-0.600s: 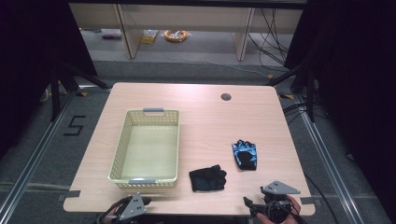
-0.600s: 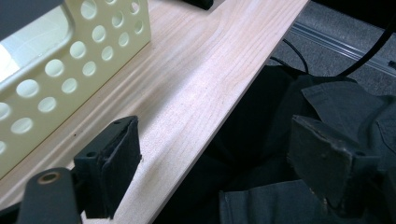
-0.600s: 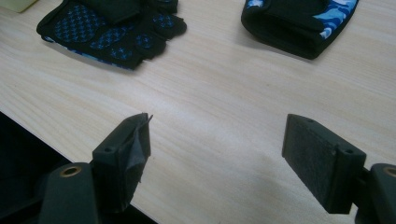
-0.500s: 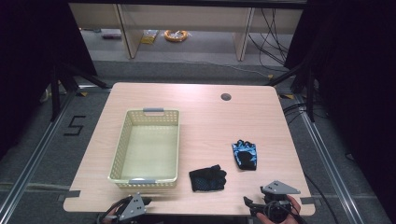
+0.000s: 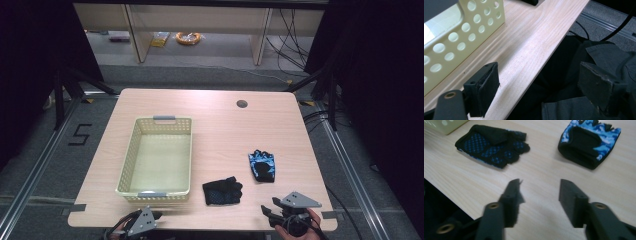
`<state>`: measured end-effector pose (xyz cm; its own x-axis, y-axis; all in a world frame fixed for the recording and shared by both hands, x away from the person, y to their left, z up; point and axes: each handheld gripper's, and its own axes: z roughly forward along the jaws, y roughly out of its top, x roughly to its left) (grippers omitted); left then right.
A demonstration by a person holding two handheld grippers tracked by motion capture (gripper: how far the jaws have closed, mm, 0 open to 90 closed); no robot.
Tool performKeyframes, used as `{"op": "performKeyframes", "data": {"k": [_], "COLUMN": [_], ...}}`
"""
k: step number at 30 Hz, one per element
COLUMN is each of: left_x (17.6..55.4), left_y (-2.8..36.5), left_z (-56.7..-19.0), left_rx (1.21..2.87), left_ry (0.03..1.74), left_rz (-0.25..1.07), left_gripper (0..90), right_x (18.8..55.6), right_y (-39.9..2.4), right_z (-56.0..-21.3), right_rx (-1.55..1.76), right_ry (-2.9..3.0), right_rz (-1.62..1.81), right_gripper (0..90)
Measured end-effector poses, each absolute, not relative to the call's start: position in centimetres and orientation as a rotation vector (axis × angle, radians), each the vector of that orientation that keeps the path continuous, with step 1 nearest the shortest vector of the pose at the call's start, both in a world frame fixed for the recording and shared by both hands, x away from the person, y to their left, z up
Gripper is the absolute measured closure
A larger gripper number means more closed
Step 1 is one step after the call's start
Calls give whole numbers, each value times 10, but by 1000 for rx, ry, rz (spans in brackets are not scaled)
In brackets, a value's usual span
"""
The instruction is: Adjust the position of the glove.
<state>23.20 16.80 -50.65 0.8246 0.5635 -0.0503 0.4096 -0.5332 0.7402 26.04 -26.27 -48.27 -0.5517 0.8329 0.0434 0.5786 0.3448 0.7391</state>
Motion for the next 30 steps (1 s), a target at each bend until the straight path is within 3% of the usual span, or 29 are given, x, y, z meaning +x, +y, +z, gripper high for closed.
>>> {"op": "performKeyframes", "data": {"k": [1, 2, 3, 10, 30], "left_x": [232, 231, 231, 232, 233], "left_y": [168, 167, 167, 167, 169], "left_z": [-506, -506, -506, -506, -506], "left_rx": [2207, 2198, 2196, 2196, 2205], "left_ry": [709, 709, 713, 711, 710], "left_rz": [248, 238, 239, 236, 249], "left_gripper": [168, 169, 169, 169, 169], "right_x": [260, 259, 262, 276, 327], "right_y": [-263, -257, -257, -228, -146], "right_z": [-483, -478, -477, -468, -484], "right_rx": [1249, 1308, 1252, 1125, 945], "right_ry": [2272, 2248, 2245, 2286, 2487], "right_rz": [1037, 1058, 1072, 1102, 1007], "right_gripper": [560, 655, 686, 852, 890]}}
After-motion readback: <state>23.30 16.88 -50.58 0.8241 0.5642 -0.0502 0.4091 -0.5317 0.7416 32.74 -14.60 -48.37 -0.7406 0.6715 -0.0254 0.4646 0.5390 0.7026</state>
